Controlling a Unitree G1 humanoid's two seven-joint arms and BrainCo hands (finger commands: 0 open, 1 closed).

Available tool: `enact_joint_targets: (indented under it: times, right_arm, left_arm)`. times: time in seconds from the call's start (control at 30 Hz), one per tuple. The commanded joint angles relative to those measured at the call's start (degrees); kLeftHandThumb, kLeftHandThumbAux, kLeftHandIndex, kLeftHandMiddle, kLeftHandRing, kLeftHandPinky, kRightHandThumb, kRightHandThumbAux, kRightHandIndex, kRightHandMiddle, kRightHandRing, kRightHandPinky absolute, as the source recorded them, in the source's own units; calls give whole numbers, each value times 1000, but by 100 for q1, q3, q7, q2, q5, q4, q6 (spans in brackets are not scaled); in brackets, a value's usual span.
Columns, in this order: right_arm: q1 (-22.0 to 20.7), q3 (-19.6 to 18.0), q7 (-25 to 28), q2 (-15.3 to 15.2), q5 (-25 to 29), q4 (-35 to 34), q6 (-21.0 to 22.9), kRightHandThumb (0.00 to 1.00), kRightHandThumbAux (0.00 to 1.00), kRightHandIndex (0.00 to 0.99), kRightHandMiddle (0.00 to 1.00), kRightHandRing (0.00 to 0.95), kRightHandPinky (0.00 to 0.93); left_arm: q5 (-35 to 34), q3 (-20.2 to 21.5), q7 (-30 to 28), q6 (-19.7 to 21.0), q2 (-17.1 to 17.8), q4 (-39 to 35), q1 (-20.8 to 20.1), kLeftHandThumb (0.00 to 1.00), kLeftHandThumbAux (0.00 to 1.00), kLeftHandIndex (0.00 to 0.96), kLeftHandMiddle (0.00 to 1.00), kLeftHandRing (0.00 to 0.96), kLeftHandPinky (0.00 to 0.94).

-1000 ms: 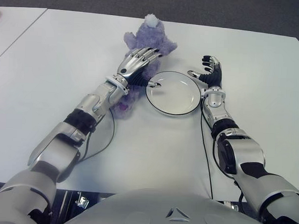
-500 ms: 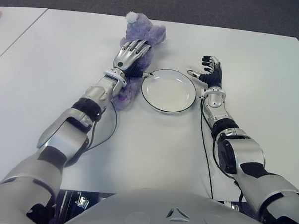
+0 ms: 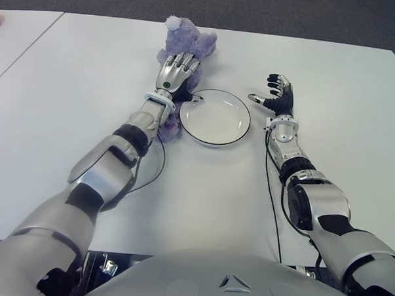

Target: Put the doll into the plate.

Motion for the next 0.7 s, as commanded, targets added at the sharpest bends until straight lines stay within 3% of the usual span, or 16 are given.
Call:
enact_joint_targets:
  times: [0.03, 0.43, 0.7]
  right_arm:
    - [1755, -88, 155, 582, 84, 819, -7, 0, 944, 249, 278, 251, 258]
    - [1793, -122, 230, 562, 82, 809, -96, 0, 935, 251, 285, 262, 270]
    - [1795, -198, 349, 570, 162, 809, -83, 0, 921, 238, 273, 255, 265]
  left_arm:
    - [317, -482, -358, 675, -408, 1046, 287, 0, 415, 0, 0, 0, 0]
    - [217, -626, -156, 1149, -582, 1184, 221, 0, 393, 0, 0, 0, 0]
    - [43, -517, -91, 1247, -595, 1245, 215, 0, 464, 0, 0, 0, 0]
